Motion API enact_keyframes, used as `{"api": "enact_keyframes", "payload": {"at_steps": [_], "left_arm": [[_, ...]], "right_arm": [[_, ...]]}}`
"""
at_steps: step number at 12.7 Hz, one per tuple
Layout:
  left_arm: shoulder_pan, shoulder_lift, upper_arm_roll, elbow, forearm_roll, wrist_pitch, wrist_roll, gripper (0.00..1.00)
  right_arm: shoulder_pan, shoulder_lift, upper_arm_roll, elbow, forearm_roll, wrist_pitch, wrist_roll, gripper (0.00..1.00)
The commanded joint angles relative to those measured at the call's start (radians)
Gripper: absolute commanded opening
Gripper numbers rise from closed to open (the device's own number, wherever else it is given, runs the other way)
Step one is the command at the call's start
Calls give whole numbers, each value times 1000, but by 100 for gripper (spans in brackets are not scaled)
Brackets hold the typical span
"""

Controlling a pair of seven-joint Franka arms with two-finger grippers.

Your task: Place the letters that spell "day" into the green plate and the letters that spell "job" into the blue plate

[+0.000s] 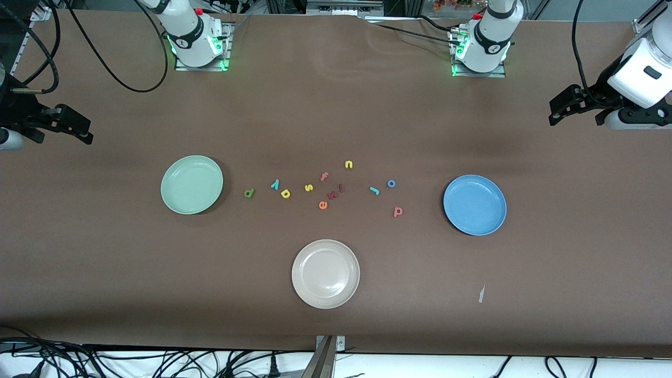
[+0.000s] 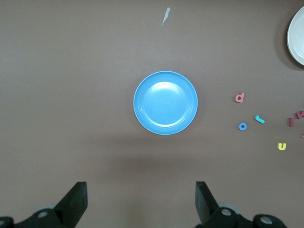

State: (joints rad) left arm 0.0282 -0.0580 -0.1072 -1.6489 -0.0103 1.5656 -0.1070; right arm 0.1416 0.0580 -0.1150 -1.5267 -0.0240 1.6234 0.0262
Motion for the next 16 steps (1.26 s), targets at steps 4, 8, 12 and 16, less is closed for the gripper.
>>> {"api": "enact_keyframes", "payload": {"at_steps": [4, 8, 12, 16], "left_arm": [[7, 10, -3, 27, -8, -21, 7, 100], [7, 10, -3, 27, -8, -21, 7, 100], [7, 10, -3, 27, -8, -21, 7, 100], [7, 10, -3, 27, -8, -21, 7, 100]], "right_arm": [[-2, -1, 0, 37, -10, -22, 33, 100], [-4, -1, 1, 39, 1, -43, 87, 100], [3, -1, 9, 39, -7, -57, 120, 100], [9, -1, 11, 39, -10, -59, 123, 100]]}}
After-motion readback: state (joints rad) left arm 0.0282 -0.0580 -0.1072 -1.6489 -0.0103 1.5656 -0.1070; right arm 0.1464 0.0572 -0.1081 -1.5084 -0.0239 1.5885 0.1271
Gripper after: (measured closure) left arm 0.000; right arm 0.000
